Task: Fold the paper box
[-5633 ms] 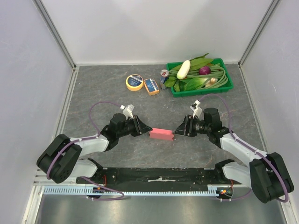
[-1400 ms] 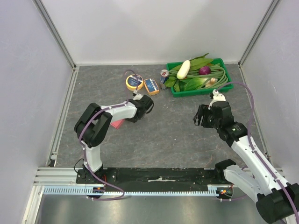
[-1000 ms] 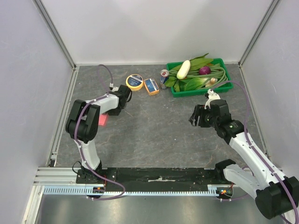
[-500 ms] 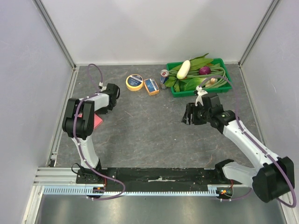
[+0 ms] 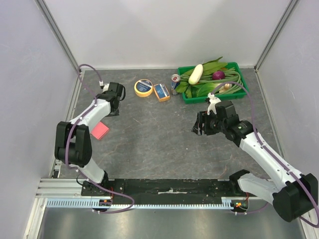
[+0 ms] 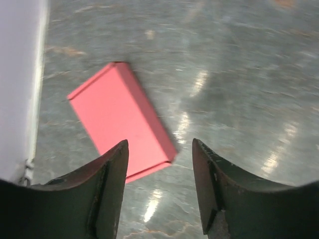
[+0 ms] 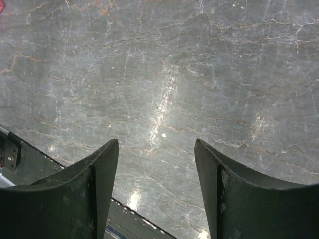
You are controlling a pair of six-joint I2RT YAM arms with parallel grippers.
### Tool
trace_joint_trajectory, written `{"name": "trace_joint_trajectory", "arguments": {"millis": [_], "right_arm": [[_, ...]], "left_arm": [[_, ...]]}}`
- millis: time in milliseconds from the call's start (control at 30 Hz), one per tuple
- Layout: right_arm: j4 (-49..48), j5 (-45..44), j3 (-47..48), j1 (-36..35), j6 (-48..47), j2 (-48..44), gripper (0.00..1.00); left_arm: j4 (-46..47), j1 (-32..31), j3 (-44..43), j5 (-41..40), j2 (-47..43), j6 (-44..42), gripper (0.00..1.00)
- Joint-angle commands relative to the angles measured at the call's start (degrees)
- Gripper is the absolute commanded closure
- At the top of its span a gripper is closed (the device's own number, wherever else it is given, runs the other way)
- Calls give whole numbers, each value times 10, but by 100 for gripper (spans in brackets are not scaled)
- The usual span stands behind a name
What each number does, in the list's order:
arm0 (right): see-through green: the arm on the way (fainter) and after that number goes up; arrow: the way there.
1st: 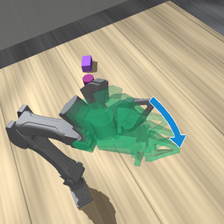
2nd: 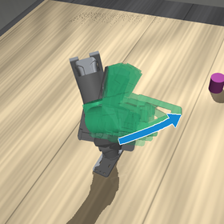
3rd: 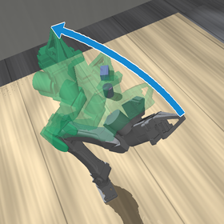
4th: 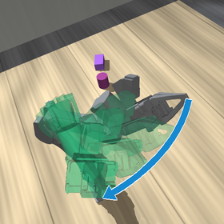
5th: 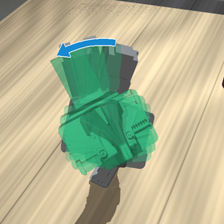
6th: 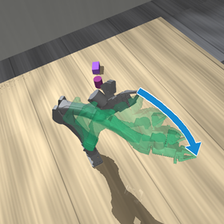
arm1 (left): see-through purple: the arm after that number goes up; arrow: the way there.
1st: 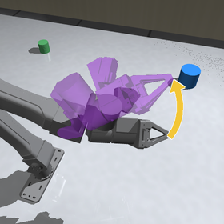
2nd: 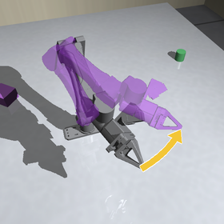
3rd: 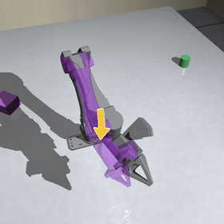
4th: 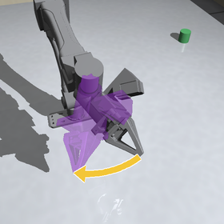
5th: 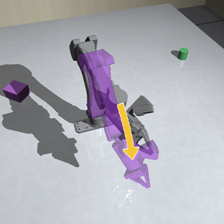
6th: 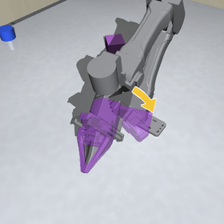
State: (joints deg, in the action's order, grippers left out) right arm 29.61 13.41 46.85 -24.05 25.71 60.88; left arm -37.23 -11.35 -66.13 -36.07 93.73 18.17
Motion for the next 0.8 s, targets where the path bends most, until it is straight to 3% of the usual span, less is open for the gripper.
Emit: {"name": "trace_joint_trajectory", "arguments": {"millis": [0,167,233,333,633,767], "right_arm": [[-20,-1,-1,0,-1,-17,30],[-20,3,9,0,-1,-21,30],[-20,3,8,0,0,-20,30],[-19,4,7,1,0,-22,30],[-23,7,5,0,2,-23,30],[-21,9,6,0,1,-25,30]], "left_arm": [[4,-27,-32,106,29,33,43],[-93,-26,-119,61,121,81,63],[-104,-20,-126,46,134,89,62],[-104,12,-117,93,155,95,65],[-91,65,-46,138,153,121,65],[-70,139,4,174,114,132,65]]}}
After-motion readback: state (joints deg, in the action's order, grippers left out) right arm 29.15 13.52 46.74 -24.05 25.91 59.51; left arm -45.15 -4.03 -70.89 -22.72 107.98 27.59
